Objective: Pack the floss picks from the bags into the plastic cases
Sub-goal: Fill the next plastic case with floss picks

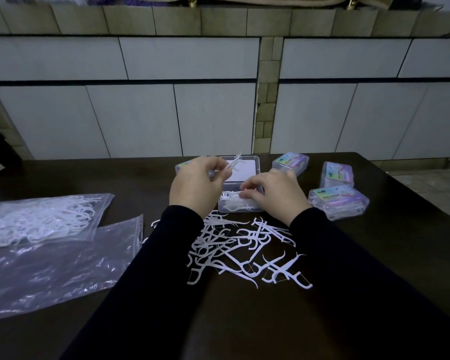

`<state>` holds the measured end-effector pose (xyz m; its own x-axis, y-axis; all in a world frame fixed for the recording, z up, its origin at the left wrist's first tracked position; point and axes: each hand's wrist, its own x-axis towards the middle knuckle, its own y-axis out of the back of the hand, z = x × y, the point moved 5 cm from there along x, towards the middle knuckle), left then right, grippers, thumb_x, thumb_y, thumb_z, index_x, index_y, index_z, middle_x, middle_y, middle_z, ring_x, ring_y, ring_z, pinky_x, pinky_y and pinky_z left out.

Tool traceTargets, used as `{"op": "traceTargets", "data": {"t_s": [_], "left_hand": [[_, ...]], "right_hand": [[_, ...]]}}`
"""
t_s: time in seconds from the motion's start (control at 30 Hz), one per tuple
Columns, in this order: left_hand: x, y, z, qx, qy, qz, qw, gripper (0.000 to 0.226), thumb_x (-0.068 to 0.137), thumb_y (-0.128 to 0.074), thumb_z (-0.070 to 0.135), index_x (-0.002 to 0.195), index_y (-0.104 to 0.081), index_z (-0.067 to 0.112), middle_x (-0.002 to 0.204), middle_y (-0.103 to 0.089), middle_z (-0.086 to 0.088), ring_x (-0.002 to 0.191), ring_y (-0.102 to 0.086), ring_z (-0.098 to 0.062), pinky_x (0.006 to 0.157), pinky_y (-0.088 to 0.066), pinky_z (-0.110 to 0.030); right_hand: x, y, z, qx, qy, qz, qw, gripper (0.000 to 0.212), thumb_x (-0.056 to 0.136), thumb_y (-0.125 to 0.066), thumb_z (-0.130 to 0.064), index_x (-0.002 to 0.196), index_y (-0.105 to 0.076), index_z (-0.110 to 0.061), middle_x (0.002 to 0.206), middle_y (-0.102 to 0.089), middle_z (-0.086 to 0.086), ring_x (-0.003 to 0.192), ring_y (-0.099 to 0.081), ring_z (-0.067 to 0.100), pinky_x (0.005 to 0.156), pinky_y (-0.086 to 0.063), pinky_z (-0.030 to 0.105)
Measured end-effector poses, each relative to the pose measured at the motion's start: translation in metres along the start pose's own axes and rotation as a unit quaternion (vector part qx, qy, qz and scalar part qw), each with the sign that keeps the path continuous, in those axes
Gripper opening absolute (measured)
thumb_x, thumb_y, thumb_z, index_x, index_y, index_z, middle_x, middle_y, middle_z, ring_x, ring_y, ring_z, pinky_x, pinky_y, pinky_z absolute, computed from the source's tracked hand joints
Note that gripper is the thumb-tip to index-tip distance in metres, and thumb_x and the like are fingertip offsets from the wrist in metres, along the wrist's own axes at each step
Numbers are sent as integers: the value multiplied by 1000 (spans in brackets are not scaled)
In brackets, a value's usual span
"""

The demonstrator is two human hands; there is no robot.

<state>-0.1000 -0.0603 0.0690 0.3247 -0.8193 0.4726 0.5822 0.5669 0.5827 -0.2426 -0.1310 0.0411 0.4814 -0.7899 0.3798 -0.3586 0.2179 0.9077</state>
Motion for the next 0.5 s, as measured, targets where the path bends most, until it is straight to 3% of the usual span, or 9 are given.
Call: {"op": "traceTargets", "data": {"t_s": [0.13,0.27,0.33,0.5], "left_hand": [[-1,-8,-2,-10,-18,-2,1000,8,90,-64,26,92,-70,21,91,-68,6,85,-61,-13,79,-51,-32],[-2,-21,-2,8,-59,-8,998,12,91,-63,27,96,-72,20,91,-69,6,85,-62,-15,77,-52,-36],[-1,-28,0,43,-81,-16,996,15,92,-62,28,100,-72,20,96,-69,6,90,-60,-15,77,-50,-34],[3,-45,-3,114,-96,-91,985,18,92,-61,31,103,-72,24,98,-69,2,93,-56,-16,80,-48,-35]], "right_hand": [[-1,2,10,24,-23,14,999,44,87,-51,-64,119,-62,-35,120,-58,-8,114,-48,15,98,-32,42],[-7,-2,25,26,-72,-79,994,73,74,-53,-77,136,-45,-39,133,-47,-2,125,-42,20,102,-30,44],[-9,-6,26,28,-72,-114,990,77,75,-58,-74,140,-39,-38,138,-48,-4,127,-42,21,104,-29,46],[-11,-5,25,47,-69,-118,990,72,78,-63,-65,139,-40,-35,137,-52,-7,126,-45,20,107,-29,45]]}}
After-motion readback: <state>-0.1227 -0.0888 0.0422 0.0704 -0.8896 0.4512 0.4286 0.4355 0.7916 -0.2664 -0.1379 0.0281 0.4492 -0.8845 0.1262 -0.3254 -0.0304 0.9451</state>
